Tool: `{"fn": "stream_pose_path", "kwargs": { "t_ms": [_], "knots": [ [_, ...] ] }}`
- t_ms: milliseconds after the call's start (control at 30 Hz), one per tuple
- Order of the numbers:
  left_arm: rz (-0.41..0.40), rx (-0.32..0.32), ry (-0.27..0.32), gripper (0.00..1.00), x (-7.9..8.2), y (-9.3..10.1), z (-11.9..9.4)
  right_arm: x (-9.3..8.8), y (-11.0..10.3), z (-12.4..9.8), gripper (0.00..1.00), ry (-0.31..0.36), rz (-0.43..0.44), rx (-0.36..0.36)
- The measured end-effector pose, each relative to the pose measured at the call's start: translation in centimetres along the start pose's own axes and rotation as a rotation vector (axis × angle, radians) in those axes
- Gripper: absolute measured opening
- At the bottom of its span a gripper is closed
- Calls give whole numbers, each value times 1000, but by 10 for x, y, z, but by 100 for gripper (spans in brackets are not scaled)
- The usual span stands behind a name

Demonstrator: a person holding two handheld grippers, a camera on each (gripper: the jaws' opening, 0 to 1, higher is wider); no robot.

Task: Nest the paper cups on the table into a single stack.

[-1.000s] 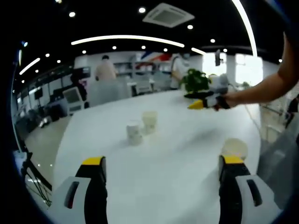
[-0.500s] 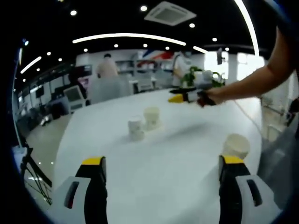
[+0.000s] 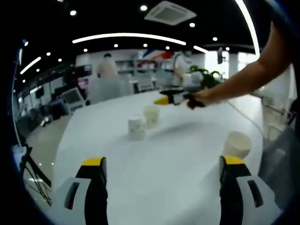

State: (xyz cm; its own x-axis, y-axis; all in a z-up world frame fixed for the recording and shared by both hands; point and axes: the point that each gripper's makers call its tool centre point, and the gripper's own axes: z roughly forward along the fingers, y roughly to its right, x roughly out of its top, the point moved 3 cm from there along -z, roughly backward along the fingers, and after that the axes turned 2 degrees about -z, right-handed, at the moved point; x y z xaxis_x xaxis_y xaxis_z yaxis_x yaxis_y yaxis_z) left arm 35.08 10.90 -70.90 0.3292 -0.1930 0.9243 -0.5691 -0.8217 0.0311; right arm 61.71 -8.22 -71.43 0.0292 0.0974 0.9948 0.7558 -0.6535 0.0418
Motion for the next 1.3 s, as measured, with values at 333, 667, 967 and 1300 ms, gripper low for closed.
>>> {"fn": "stream_pose_path", "kwargs": {
  "t_ms": [333, 667, 967, 1300],
  "knots": [
    [-13, 5, -11, 99, -6, 0, -2, -35, 6, 15, 84, -81, 42, -13],
    [-17, 10, -21, 99, -9, 0, -6, -54, 1, 27, 68, -123, 79, -19],
    [-21, 7, -5, 99, -5, -5, -4, -65, 1, 28, 50, -183, 77, -26],
    [-24, 7, -9, 99, -7, -4, -3, -64, 0, 26, 41, -196, 80, -19]
  ]
}}
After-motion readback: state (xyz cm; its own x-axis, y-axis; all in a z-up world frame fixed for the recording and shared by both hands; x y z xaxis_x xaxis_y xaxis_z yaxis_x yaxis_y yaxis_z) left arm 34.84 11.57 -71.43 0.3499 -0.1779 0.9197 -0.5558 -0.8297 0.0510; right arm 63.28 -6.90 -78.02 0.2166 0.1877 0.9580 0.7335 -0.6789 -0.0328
